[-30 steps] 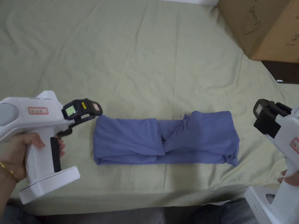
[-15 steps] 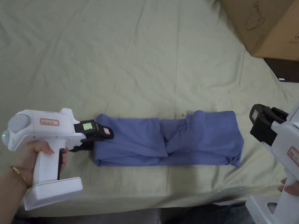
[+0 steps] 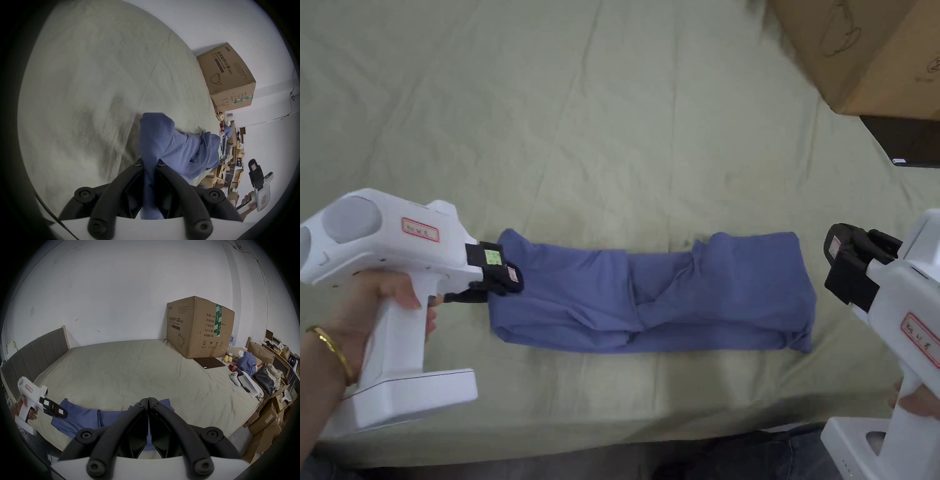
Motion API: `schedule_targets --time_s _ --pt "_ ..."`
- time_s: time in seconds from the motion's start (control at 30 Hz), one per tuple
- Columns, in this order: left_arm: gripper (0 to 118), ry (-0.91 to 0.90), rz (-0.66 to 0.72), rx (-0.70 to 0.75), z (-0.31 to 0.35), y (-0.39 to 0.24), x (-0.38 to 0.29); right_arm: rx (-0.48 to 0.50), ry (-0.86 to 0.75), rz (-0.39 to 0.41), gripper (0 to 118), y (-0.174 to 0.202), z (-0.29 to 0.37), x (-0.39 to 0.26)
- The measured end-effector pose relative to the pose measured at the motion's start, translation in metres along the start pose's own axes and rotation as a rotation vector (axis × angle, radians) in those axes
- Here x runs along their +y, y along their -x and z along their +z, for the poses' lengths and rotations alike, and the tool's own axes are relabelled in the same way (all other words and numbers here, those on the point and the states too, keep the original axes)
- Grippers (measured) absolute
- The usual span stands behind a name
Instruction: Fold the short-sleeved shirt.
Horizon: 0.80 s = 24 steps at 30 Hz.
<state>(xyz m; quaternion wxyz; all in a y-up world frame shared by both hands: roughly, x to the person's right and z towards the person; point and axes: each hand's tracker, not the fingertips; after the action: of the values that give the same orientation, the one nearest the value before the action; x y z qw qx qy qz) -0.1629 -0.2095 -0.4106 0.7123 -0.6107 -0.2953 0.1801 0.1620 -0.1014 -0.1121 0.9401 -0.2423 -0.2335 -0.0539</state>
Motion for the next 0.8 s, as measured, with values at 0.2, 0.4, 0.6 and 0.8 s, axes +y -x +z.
schedule_targets --time_s 0.2,0.4,0.6,0.8 --pt "6 -0.083 -0.005 0.18 0.069 0.023 0.006 0.023 -0.02 -0.025 0 -0.007 0.006 -0.001" --pt "6 -0.172 -0.087 0.494 0.133 0.021 0.008 0.051 -0.04 -0.05 0 -0.01 0.011 -0.003" --pt "6 -0.204 -0.248 0.637 0.111 -0.04 -0.003 0.068 -0.061 -0.1 0 -0.017 0.015 -0.007" --pt "6 -0.115 -0.437 0.606 0.028 -0.114 -0.031 0.049 -0.083 -0.134 0 -0.03 0.027 -0.013"
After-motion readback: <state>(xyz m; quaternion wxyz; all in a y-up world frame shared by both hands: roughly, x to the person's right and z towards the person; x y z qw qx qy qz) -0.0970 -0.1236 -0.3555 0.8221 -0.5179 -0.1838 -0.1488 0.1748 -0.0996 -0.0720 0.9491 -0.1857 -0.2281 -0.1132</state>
